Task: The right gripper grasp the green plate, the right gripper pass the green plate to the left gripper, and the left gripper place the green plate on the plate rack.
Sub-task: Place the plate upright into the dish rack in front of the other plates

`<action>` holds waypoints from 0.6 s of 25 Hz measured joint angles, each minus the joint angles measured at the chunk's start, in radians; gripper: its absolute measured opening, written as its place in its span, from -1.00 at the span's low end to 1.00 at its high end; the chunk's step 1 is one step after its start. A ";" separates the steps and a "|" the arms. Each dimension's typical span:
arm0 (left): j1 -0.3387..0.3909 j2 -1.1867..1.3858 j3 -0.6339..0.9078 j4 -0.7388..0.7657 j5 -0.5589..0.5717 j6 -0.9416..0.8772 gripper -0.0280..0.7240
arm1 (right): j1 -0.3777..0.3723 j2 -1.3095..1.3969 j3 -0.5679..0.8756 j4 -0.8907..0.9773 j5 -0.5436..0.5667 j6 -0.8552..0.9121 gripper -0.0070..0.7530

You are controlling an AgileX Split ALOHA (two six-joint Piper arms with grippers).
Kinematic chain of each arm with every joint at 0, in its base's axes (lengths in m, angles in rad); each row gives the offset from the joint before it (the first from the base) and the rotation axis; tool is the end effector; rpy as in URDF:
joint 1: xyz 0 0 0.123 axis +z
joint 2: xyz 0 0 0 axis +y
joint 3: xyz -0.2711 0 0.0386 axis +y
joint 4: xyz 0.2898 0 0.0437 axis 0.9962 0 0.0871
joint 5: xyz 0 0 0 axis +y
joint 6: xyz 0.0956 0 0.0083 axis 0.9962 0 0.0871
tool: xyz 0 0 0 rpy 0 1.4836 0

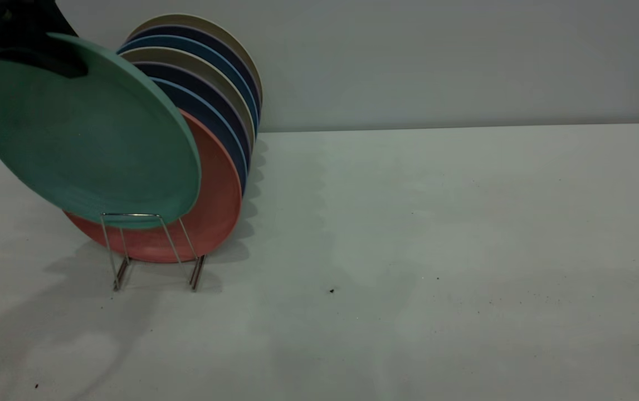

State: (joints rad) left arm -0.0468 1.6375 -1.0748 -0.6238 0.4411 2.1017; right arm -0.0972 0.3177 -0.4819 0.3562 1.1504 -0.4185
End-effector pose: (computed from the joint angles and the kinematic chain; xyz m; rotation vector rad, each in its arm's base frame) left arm 0.3854 -0.0420 0.2040 1.7884 1.6221 0.3943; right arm 0.0941 0.0215 0.2650 -0.3453 2.3721 0.2269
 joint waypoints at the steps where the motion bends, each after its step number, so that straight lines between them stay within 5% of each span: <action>1: 0.000 0.004 0.000 0.000 -0.001 0.000 -0.68 | 0.000 0.000 0.000 0.000 0.000 0.000 0.18; 8: 0.000 0.025 0.000 -0.002 -0.002 0.000 -0.61 | 0.000 0.000 0.000 0.000 0.000 0.000 0.18; 15: 0.000 0.026 0.000 -0.003 0.013 -0.009 -0.23 | 0.000 0.000 0.000 0.000 0.000 0.000 0.18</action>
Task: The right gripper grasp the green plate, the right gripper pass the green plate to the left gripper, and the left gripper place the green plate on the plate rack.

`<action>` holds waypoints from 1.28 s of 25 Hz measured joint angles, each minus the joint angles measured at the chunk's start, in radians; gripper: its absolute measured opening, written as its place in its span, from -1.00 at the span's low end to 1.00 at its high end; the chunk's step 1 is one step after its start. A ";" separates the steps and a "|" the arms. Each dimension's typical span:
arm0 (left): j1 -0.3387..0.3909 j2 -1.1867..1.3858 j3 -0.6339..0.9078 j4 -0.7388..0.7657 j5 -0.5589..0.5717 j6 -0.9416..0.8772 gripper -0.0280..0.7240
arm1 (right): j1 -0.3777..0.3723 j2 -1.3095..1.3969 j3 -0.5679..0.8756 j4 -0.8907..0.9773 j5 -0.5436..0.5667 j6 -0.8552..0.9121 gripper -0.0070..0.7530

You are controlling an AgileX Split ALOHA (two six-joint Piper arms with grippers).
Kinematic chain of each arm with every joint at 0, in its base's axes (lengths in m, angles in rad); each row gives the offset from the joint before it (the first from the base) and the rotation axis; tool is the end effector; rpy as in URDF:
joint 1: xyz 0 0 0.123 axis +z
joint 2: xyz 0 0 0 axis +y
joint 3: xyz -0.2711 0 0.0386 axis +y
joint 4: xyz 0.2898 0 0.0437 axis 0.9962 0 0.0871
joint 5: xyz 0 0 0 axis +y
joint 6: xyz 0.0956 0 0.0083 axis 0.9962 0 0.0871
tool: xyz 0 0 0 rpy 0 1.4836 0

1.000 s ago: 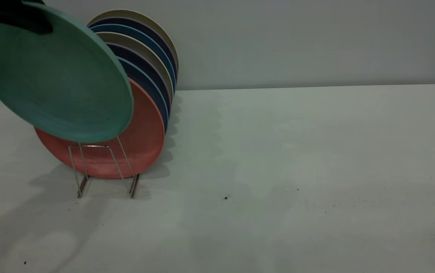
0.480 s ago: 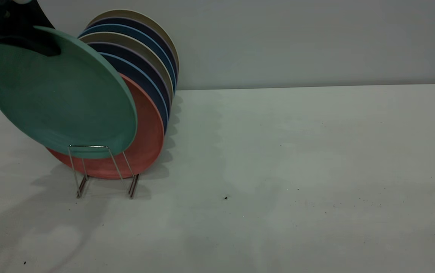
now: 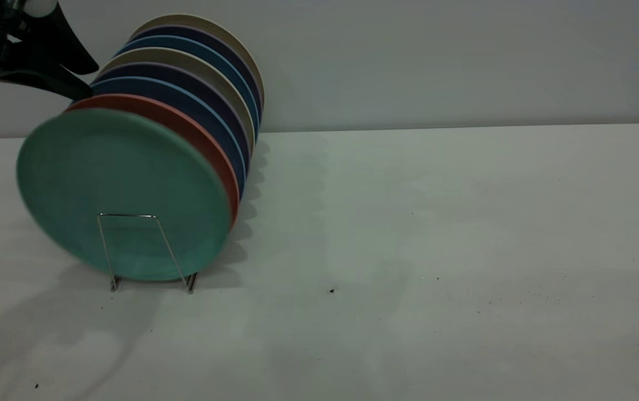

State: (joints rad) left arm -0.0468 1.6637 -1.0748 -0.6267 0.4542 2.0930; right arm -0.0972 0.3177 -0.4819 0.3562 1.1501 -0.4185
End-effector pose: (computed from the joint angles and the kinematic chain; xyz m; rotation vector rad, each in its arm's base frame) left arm 0.3864 -0.0428 0.1933 1.7986 1.6494 0.3529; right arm 0.0942 0.0215 0.2650 -0.3452 2.3719 0.2268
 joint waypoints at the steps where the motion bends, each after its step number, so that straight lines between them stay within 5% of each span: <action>1: 0.000 0.000 0.000 0.000 0.003 -0.004 -0.19 | 0.000 0.000 0.000 0.000 0.000 0.000 0.18; 10: 0.000 -0.034 0.000 0.000 0.015 -0.122 -0.14 | 0.000 0.000 0.000 -0.010 -0.001 0.002 0.18; 18: 0.000 -0.271 0.000 0.013 0.083 -0.566 -0.14 | 0.091 0.000 0.000 -0.131 -0.010 0.112 0.18; 25: 0.000 -0.558 0.000 0.232 0.331 -1.182 -0.14 | 0.226 -0.004 0.000 -0.265 -0.026 0.252 0.18; 32: 0.000 -0.790 0.049 0.519 0.708 -1.771 -0.14 | 0.289 -0.011 0.000 -0.272 -0.026 0.263 0.18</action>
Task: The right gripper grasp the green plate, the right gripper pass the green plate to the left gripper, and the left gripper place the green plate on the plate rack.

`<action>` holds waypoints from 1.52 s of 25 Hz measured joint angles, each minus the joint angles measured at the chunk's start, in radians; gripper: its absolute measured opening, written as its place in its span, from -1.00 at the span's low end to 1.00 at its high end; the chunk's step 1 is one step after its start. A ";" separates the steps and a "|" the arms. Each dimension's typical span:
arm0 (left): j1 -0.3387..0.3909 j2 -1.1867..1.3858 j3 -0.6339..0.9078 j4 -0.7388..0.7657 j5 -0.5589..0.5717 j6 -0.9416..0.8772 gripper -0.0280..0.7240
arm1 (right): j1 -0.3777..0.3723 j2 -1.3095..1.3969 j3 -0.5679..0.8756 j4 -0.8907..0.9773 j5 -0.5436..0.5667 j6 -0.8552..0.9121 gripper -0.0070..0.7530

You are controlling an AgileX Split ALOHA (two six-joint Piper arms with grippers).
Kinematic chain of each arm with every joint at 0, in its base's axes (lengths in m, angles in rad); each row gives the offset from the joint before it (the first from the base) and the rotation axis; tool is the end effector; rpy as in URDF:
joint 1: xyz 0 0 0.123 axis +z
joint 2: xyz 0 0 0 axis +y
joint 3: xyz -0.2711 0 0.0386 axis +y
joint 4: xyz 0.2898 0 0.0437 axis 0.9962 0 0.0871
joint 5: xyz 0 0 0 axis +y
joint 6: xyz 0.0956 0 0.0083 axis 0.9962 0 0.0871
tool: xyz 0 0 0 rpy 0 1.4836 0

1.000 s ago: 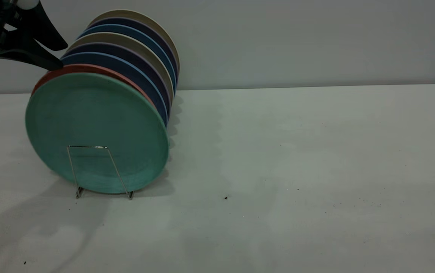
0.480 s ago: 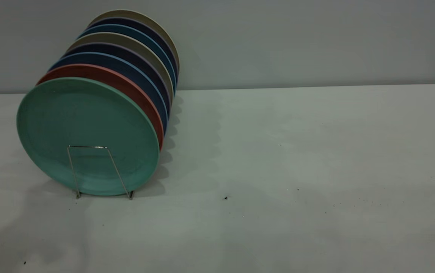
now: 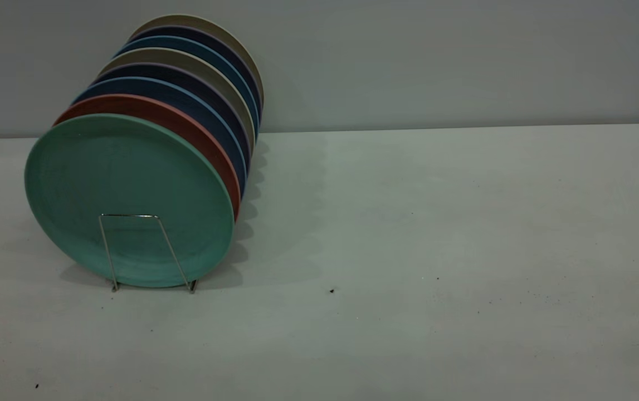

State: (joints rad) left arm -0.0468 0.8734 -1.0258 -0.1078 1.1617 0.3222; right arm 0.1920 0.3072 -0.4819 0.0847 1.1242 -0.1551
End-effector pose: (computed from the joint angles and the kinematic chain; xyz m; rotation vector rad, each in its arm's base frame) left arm 0.1924 -0.0185 0.3668 0.4440 2.4446 -0.0249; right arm 0.0903 0.0250 0.2626 -0.4100 2.3975 0.1260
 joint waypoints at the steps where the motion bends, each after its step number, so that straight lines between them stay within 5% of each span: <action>1: 0.000 -0.031 0.022 0.028 0.006 -0.046 -0.14 | 0.008 -0.001 0.000 -0.001 0.000 0.000 0.18; 17: 0.000 -0.604 0.515 0.131 -0.028 -0.307 0.24 | 0.029 -0.090 0.000 -0.004 -0.001 0.041 0.18; 28: 0.000 -0.731 0.540 0.131 -0.031 -0.310 0.25 | 0.026 -0.104 0.000 -0.001 -0.001 0.043 0.18; 38: 0.001 -0.738 0.540 0.131 -0.031 -0.310 0.25 | -0.153 -0.324 0.000 0.001 0.013 0.043 0.18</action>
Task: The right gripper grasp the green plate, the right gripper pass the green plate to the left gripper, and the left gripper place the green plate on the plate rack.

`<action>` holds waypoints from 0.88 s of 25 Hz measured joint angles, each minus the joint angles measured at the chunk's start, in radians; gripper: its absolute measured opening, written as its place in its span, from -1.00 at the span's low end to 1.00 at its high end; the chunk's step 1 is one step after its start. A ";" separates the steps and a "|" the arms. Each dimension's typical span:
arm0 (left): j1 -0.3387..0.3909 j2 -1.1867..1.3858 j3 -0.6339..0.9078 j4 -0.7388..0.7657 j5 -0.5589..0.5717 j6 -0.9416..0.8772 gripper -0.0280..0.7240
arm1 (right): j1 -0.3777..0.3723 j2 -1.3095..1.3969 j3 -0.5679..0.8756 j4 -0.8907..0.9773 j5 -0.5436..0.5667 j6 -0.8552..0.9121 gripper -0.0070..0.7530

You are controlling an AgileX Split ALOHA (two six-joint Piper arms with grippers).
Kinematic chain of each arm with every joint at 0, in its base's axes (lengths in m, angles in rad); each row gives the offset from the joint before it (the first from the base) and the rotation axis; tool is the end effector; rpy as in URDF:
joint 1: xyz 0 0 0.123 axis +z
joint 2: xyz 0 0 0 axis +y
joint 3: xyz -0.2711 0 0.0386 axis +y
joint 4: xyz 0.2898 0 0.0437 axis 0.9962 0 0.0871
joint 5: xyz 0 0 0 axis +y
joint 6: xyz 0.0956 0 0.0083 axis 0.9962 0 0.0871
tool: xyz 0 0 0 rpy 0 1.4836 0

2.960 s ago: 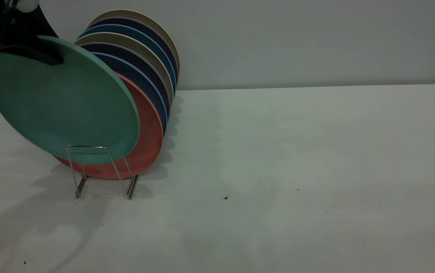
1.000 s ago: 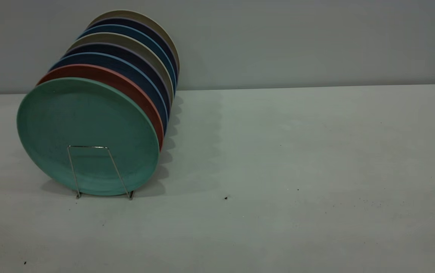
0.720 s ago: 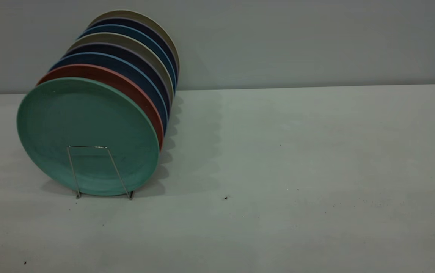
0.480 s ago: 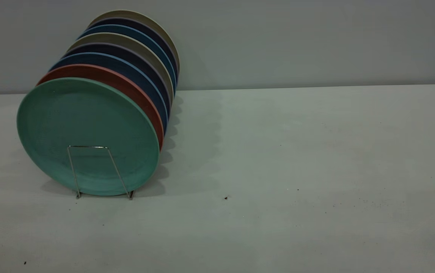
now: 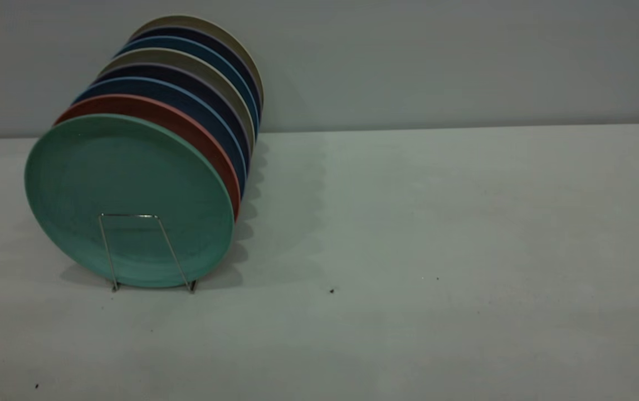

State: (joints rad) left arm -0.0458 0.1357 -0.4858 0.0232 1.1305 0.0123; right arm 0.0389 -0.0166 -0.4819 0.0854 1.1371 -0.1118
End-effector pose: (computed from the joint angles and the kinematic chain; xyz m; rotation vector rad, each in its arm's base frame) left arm 0.0676 -0.0011 0.2770 0.0658 2.2628 0.0112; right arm 0.0431 0.0091 0.2840 -0.1674 2.1129 0.0602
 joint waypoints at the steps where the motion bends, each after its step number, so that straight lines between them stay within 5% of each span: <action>1: 0.002 -0.004 0.000 0.000 0.000 0.000 0.25 | -0.008 0.000 0.000 0.000 0.003 0.000 0.18; 22: 0.032 -0.157 0.000 0.003 0.001 -0.002 0.25 | -0.015 -0.004 0.001 0.000 0.003 0.000 0.18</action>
State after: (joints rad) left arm -0.0141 -0.0217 -0.4858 0.0263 1.1315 0.0099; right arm 0.0236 -0.0201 -0.4807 0.0853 1.1399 -0.1115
